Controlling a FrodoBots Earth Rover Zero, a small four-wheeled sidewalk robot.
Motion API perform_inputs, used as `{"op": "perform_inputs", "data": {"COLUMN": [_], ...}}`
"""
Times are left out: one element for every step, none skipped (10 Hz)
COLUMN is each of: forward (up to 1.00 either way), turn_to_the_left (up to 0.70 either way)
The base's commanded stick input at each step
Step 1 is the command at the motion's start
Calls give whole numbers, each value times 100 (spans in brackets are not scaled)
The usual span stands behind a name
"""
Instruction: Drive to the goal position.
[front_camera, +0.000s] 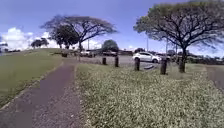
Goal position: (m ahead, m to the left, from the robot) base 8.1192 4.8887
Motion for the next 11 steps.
{"op": "perform_inputs", "data": {"forward": [2,3,0,0,2,3,0,0,0,2,3], "turn_to_the_left": [70,70,70,70,70,70,70,70,70,70,40]}}
